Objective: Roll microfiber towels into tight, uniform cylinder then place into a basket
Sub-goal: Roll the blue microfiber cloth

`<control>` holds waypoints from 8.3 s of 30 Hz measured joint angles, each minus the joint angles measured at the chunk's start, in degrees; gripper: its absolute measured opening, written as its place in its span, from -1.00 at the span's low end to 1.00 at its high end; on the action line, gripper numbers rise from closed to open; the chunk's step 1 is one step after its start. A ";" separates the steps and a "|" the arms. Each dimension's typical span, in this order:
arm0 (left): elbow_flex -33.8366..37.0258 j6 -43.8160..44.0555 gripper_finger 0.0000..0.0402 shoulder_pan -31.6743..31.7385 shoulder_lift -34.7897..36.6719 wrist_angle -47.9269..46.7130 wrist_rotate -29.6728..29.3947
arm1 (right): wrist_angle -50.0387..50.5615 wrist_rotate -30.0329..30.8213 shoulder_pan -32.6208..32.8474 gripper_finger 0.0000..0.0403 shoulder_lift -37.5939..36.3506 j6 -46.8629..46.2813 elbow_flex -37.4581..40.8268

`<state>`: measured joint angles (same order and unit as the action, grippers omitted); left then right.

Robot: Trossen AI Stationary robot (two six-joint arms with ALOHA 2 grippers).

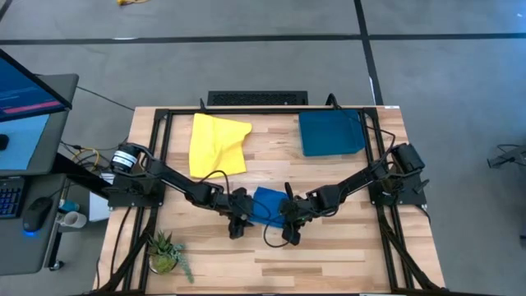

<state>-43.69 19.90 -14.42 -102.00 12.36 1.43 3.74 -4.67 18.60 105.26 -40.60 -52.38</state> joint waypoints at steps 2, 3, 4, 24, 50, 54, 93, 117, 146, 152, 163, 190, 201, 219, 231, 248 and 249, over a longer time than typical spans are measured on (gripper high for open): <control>0.04 0.00 -0.10 -0.31 0.87 -0.38 -0.16 | -0.01 0.01 0.01 -0.95 0.02 0.00 0.00; 0.04 0.00 -0.11 -0.57 1.31 -0.71 -0.22 | -0.02 0.03 0.01 -0.95 0.02 0.00 0.00; 0.04 0.00 -0.11 -0.88 1.70 -0.85 -0.28 | -0.03 0.04 0.01 -0.95 0.02 0.00 0.00; -0.03 -12.70 -0.12 -7.05 1.64 1.51 -4.10 | -0.19 0.07 -0.12 -0.94 0.04 0.04 0.02; -0.10 -9.57 -0.12 -3.63 -0.39 1.97 -11.40 | -0.34 0.11 -0.15 -0.94 0.06 0.07 0.02; -0.10 -7.20 -0.12 -1.79 -0.39 1.64 -12.85 | -0.43 0.35 -0.22 -0.94 0.06 0.06 0.02; -0.66 -6.94 -0.11 -3.64 -1.65 6.30 -19.74 | 0.44 -0.44 -0.65 -0.94 0.04 -1.68 -0.09; -0.73 1.93 -0.11 2.06 -2.11 0.57 -22.74 | 0.25 -0.01 -0.64 -0.93 0.04 -1.38 0.00; -0.84 17.96 -0.12 2.90 -2.07 -4.44 -22.86 | 8.34 21.16 8.91 -0.47 -12.14 10.99 0.09; -0.82 19.81 -0.12 2.92 -2.07 -4.56 -22.86 | -0.83 25.70 15.08 -0.47 -9.30 27.15 0.07; -0.77 24.02 -0.12 2.92 -2.07 -5.05 -22.84 | -8.83 29.44 13.66 -0.44 -2.67 39.74 -0.58; -0.75 24.09 -0.11 2.90 -2.11 -5.73 -22.52 | -7.00 24.54 9.69 -0.17 5.15 41.92 -3.01; -0.71 23.23 -0.11 2.90 -2.13 -5.60 -22.53 | 0.18 27.67 8.22 -0.21 4.78 36.55 -5.84; -0.71 23.19 -0.11 2.88 -2.16 -5.75 -22.53 | 6.09 27.17 5.67 -0.30 4.78 28.52 -5.75; -0.71 23.19 -0.11 2.87 -2.16 -5.83 -22.54 | 11.25 27.69 5.49 -0.34 1.61 26.85 -5.54; -0.71 23.19 -0.11 2.87 -2.16 -5.99 -22.53 | 13.03 27.67 1.51 -0.34 1.85 25.42 -5.40; -0.71 23.19 -0.11 2.87 -2.16 -5.99 -22.53 | 13.42 27.64 1.13 -0.34 1.85 25.14 -5.38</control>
<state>-44.40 43.09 -11.55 -104.16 6.37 -21.10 17.16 22.98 19.73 107.11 -15.46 -57.76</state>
